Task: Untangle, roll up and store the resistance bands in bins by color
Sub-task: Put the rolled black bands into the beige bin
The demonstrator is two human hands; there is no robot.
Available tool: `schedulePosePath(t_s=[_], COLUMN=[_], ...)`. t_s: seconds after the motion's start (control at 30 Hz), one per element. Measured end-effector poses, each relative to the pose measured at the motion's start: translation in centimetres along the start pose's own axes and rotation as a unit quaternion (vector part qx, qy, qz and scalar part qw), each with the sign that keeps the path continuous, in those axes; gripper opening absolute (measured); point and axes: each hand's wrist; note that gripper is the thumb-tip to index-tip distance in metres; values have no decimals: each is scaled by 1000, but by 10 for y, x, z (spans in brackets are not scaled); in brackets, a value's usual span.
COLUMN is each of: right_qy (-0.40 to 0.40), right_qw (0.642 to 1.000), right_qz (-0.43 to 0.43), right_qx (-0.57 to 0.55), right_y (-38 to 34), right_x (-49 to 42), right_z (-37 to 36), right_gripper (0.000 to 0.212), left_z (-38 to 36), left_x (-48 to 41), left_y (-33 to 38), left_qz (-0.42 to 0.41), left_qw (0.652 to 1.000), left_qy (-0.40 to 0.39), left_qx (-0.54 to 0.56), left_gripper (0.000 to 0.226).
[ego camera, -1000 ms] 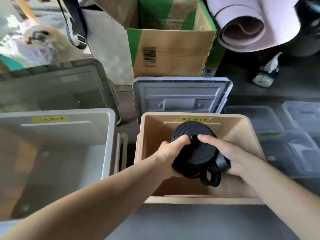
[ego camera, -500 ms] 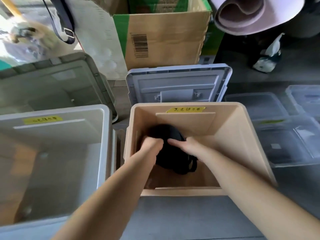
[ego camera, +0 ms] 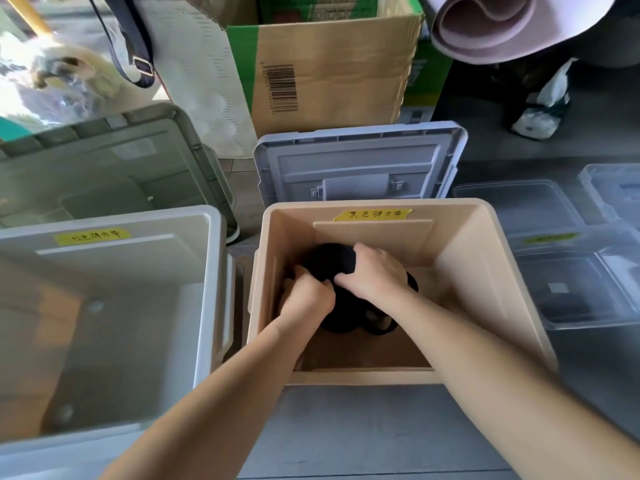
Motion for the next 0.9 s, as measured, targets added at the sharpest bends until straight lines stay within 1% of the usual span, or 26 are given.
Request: schedulePosePath(t_s=[0.07,0.13,0.2,0.23,0.3,0.37,0.43,0.53,0.63,0.67,0.7,0.73,0.77,0.8,0.83,0.87,0.9], right_qy=[-14,-41,-42,-33,-43,-84,-129,-192,-219,-230,-239,-246,-247,-244,-242,-240,-242], right_qw=[998,994,995,998,995,974,948,917,904,903,902,901,900,900,900,899,898], right_qz=[-35,-53,-47,-39,-2,53,92,128,163,173,179,183,185,185,186,188,189], right_qx=[-55,-87,-73,-36,93,201,277,326,329,319,311,308,308,310,311,314,315], right_y=[5,20,39,48,61,66,64,57,54,54,54,54,53,52,52,52,53], right_x=[-2,-4,-3,-1,5,12,17,16,17,18,18,19,21,22,22,22,22], right_z=[9,28,52,64,83,87,77,64,76,82,86,88,89,89,87,84,82], right_gripper=[53,45,41,43,43,33,32,27,28,31,35,39,41,40,40,41,45], left_z=[6,15,18,15,7,1,2,7,7,6,3,1,-3,-8,-14,-21,-27], left_x=[-3,-4,-4,-5,-3,4,6,5,11,14,18,20,20,20,20,18,15], left_y=[3,6,6,5,4,3,2,-2,-5,-6,-6,-4,-1,4,10,15,21], left_qz=[-26,-30,-27,-34,-42,-38,-70,-125,-145,-159,-189,-245,-324,-405,-464,-493,-495], left_qw=[998,996,997,998,995,987,981,971,954,940,916,882,834,778,724,687,673], left_qy=[-13,-31,-48,-56,-64,-85,-80,-66,-60,-50,-36,-17,-3,1,-8,-21,-30], left_qx=[49,84,49,10,-70,-130,-163,-194,-255,-299,-351,-402,-447,-481,-511,-534,-548], left_gripper=[53,53,53,51,51,55,51,46,53,60,69,77,82,82,80,78,76])
Point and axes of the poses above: each hand's wrist, its own x-axis away from the middle knuckle, its own z-axis out of the back of the hand, y = z × x, and after that the axes turned 3 degrees about -x, right-handed
